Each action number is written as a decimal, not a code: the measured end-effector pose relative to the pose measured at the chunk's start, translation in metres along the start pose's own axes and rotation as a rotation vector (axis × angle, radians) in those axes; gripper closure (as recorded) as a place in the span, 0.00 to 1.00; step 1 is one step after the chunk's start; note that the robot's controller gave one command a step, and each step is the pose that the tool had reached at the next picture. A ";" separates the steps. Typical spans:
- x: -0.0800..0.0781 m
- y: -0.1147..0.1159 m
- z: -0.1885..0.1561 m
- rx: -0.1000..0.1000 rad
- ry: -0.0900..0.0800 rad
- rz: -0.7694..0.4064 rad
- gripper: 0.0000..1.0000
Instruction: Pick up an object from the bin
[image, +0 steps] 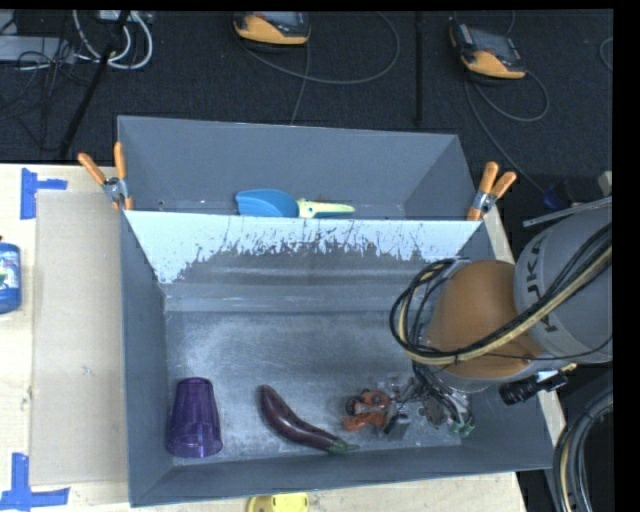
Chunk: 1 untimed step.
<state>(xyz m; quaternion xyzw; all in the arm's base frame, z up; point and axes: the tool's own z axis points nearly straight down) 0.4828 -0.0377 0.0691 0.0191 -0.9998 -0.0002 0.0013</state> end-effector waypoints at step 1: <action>-0.001 -0.007 -0.183 0.001 -0.009 0.025 1.00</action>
Offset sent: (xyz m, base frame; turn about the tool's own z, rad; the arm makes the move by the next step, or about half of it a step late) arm 0.0000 0.0000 0.0000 0.0000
